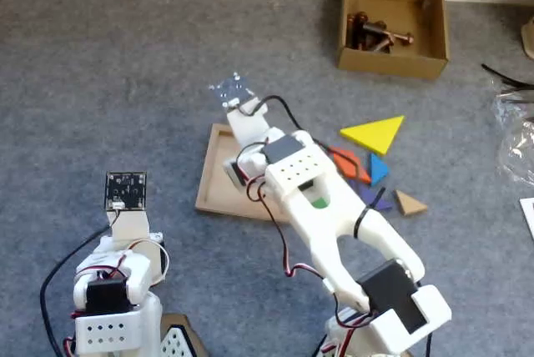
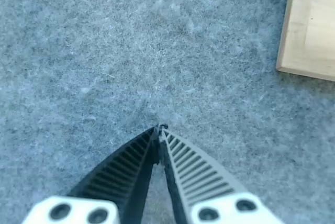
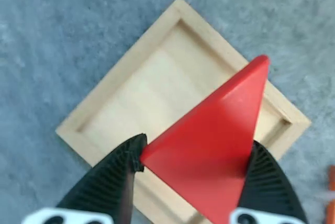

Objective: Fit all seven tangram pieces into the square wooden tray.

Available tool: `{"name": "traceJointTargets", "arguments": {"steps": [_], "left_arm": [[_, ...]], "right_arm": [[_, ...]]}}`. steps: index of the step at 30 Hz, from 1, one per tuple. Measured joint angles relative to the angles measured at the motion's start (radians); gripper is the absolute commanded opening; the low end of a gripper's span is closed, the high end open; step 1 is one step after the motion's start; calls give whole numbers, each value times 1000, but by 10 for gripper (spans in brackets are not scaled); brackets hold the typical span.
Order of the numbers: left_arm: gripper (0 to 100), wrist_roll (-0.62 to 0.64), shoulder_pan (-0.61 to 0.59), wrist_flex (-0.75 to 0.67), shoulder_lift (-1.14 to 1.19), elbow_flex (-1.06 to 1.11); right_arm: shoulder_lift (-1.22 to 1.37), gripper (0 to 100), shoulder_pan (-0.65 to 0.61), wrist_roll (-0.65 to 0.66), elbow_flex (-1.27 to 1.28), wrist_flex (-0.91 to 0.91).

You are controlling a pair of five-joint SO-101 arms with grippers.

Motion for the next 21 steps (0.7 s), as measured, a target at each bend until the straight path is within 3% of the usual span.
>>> {"name": "traceJointTargets", "arguments": {"steps": [13, 21], "left_arm": [[5, 0, 0, 0, 0, 0], [5, 0, 0, 0, 0, 0]], "right_arm": [[0, 191, -6, -376, 46, -38], [0, 191, -8, -450, 180, -149]]}}
